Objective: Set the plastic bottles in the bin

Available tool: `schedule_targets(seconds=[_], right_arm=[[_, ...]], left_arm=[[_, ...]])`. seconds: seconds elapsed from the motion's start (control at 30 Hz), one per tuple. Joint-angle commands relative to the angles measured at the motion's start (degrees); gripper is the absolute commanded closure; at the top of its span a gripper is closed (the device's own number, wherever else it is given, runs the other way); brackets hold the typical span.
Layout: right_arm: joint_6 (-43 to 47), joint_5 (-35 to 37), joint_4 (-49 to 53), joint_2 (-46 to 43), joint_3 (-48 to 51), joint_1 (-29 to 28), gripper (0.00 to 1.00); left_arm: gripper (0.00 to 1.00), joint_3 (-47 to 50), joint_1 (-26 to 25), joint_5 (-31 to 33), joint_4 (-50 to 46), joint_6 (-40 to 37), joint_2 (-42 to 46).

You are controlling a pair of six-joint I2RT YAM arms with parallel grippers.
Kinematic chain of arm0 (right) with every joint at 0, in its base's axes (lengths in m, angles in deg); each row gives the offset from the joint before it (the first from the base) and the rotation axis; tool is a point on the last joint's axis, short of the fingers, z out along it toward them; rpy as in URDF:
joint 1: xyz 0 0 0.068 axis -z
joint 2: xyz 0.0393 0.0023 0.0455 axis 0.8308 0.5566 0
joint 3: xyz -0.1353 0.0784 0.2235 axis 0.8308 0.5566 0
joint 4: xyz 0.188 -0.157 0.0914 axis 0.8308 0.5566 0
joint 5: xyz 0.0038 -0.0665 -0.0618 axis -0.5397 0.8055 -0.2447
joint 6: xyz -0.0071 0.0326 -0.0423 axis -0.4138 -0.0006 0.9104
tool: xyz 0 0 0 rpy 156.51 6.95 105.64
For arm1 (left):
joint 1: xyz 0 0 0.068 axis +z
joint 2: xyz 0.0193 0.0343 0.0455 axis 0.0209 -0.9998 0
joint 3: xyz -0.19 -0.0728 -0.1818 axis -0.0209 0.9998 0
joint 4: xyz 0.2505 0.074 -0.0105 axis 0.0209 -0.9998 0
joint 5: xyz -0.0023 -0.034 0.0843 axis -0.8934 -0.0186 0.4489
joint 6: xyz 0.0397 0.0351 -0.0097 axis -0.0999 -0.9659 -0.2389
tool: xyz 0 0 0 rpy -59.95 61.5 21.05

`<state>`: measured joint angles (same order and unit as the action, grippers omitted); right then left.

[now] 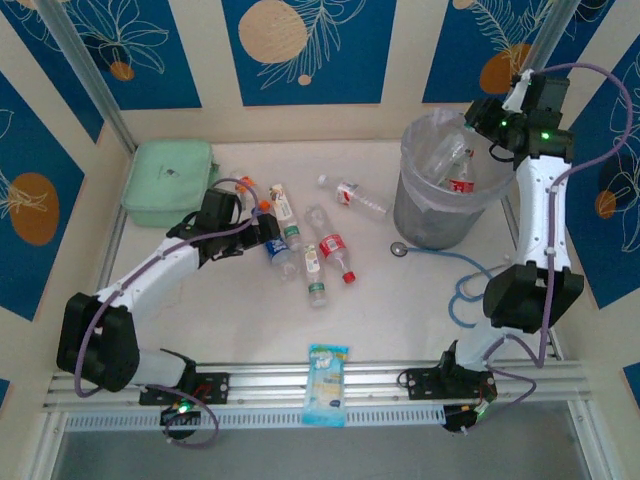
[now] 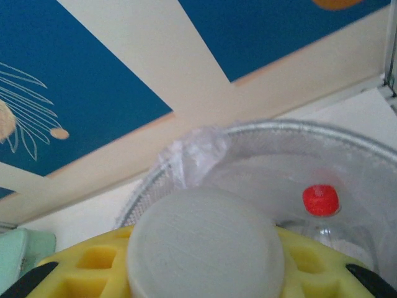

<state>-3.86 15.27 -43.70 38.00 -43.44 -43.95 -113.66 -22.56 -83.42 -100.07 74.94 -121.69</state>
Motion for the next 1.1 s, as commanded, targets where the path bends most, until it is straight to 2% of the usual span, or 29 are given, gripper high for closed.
schedule_targets(seconds=[0.0, 0.13, 0.27, 0.5, 0.73, 0.87, 1.07], right_arm=[[2.15, -1.07, 2.77, 1.03, -0.48, -1.61, 1.00], [4.49, -0.93, 4.32, 3.46, 1.28, -3.01, 1.00], [7.90, 2.26, 7.93, 6.72, 0.59, -5.00, 1.00], [9.28, 9.67, 8.44, 10.36, 4.06, -9.27, 1.00], [3.40, 5.41, 4.42, 14.84, 10.30, -9.77, 0.99], [0.79, 3.92, 2.68, 14.57, 11.22, -9.46, 0.87], [0.22, 2.05, 5.13, 10.98, 7.29, -8.15, 0.59]], left_arm=[[0.00, 0.13, 0.23, 0.93, -0.94, 0.28, 1.37], [0.00, -0.74, 0.27, 0.32, -0.94, -0.51, 0.75], [0.00, -0.82, 0.27, 0.01, -0.87, -1.48, -0.04], [0.00, -6.69, 0.71, 0.13, -8.14, -10.85, -2.51], [0.00, -9.42, 1.39, -1.68, -8.54, -11.73, -5.05], [0.00, -9.19, 1.91, -2.90, -7.75, -11.20, -5.66], [0.00, -9.41, 2.73, -3.72, -6.80, -10.81, -6.50]])
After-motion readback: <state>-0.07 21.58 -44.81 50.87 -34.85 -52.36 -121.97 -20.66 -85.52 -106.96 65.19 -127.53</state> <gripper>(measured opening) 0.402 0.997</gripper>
